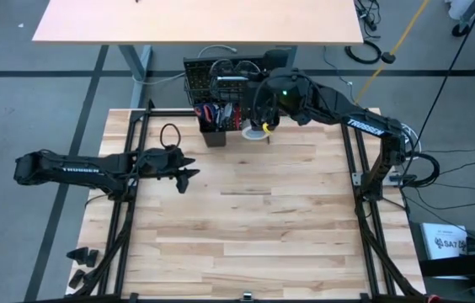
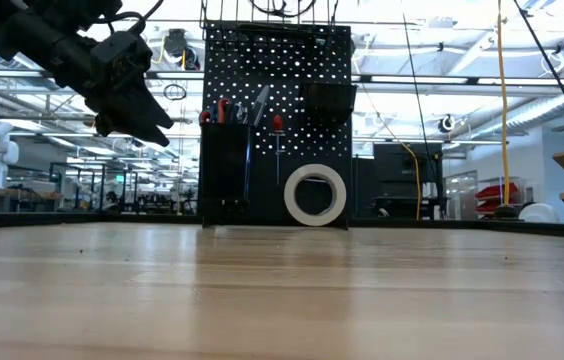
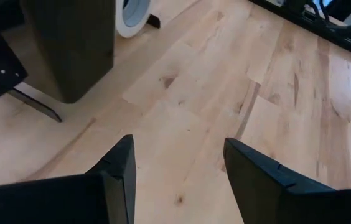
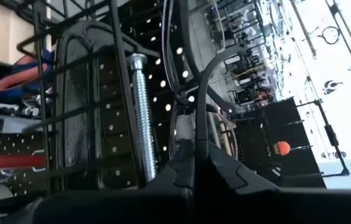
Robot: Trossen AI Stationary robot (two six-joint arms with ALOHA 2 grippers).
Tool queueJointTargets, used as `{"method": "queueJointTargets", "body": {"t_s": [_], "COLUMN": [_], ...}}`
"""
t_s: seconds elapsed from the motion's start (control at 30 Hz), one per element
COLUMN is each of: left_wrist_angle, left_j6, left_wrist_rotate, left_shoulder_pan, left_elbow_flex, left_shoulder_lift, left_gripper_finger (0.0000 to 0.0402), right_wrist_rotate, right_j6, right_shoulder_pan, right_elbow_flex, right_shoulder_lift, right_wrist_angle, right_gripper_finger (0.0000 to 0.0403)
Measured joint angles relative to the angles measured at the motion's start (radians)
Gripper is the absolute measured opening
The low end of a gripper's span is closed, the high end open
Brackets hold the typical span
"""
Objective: Hang tools onto peg board
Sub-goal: Put the eye glasses on the black basket on the peg board, then return to Home Position
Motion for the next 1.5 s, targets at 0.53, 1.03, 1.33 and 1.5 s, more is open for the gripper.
{"method": "queueJointTargets", "body": {"t_s": [0.53,1.03,1.33,1.5], "left_wrist_angle": [-0.001,-0.002,-0.001,0.001], "left_j6": [0.001,0.001,-0.002,-0.001], "left_wrist_rotate": [-0.018,-0.018,-0.020,-0.020], "left_shoulder_pan": [0.000,0.000,0.000,0.000], "left_elbow_flex": [0.000,0.000,0.000,0.000], "left_shoulder_lift": [0.000,0.000,0.000,0.000], "left_gripper_finger": [0.0178,0.0178,0.0178,0.0178], "right_wrist_rotate": [0.006,-0.144,-0.233,-0.353], "right_j6": [0.029,0.106,0.283,0.386], "right_shoulder_pan": [0.008,0.005,-0.001,0.002], "right_elbow_flex": [0.002,0.000,0.000,0.000], "right_shoulder_lift": [-0.001,-0.096,-0.159,-0.175], "right_wrist_angle": [-0.026,-0.043,-0.169,-0.247], "right_gripper_finger": [0.0071,0.0150,0.0151,0.0151]}}
